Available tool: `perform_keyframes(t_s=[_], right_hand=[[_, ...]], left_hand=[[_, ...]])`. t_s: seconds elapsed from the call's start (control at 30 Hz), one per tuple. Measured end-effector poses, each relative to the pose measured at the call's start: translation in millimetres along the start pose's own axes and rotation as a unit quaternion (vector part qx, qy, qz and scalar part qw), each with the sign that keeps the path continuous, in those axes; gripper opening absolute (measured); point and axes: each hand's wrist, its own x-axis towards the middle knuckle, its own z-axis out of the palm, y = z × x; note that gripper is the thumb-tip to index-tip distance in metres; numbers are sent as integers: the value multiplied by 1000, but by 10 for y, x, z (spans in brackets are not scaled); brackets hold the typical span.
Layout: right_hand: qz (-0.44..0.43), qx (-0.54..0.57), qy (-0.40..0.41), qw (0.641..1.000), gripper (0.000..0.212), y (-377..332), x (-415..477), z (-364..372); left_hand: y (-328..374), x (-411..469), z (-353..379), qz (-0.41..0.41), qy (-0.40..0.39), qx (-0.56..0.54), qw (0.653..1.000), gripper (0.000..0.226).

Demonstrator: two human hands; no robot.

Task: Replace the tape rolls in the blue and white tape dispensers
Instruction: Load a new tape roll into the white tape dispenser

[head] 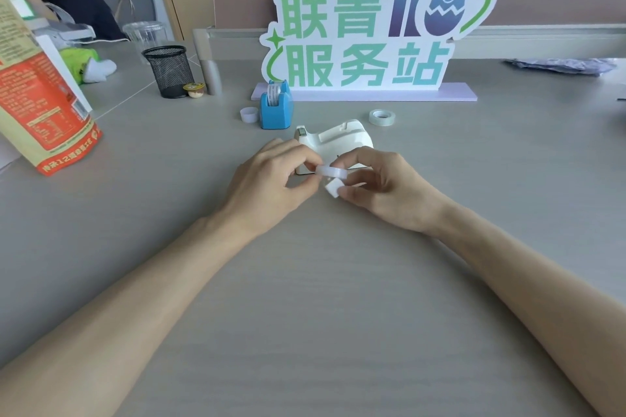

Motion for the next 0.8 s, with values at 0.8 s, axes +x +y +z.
perform_keyframes(t_s=[0.8], right_hand=[[66, -315, 218, 921, 40, 436, 462, -325]], left_hand=[[-10, 18, 136, -48, -70, 34, 996, 27]])
